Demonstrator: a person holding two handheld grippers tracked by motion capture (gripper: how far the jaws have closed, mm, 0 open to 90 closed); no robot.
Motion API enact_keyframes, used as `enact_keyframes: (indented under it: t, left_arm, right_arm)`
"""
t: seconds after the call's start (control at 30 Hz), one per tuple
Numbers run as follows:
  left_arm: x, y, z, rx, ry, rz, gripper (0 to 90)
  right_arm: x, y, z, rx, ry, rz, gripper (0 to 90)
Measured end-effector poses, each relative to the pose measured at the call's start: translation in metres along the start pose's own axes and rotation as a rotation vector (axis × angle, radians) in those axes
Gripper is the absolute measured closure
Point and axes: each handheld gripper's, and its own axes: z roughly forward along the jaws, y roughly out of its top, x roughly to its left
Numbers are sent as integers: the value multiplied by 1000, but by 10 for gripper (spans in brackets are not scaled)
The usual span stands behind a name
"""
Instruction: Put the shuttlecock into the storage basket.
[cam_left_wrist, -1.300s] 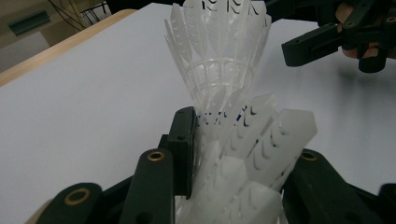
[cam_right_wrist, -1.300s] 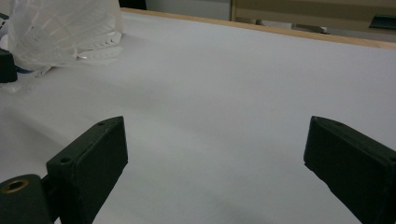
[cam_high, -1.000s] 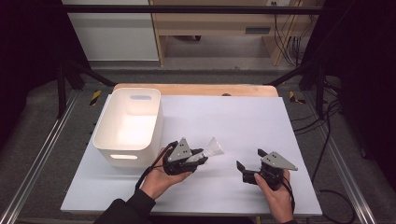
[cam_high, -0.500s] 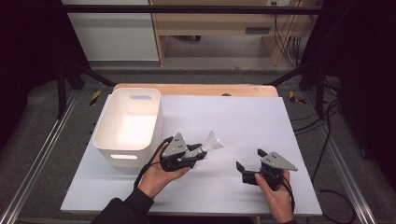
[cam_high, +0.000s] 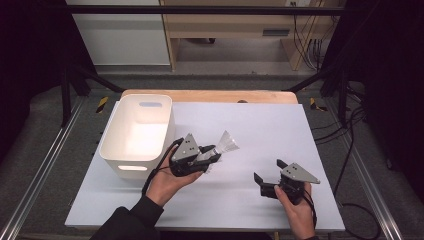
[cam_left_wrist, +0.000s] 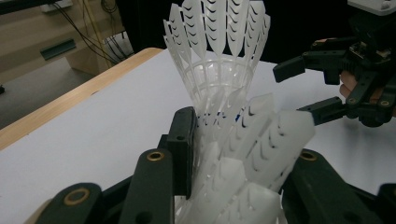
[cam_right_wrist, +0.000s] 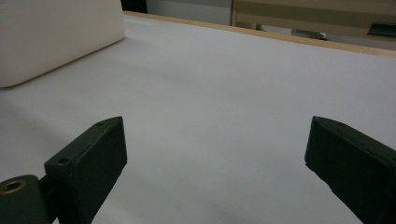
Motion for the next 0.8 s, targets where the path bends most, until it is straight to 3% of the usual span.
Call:
enact_keyframes:
  t: [0.17,0.4,0.8]
  left_arm:
    - [4,7,-3,-14,14,4,650]
    - [14,28,-13,-50,43,-5,650]
    - [33,54,-26,-68,80,0,650]
  right_arm:
    - [0,0,-1,-8,-15,-6,52]
    - [-4,1,-5,-52,-96,-8,41]
    - [-4,0,-4,-82,-115,-35,42]
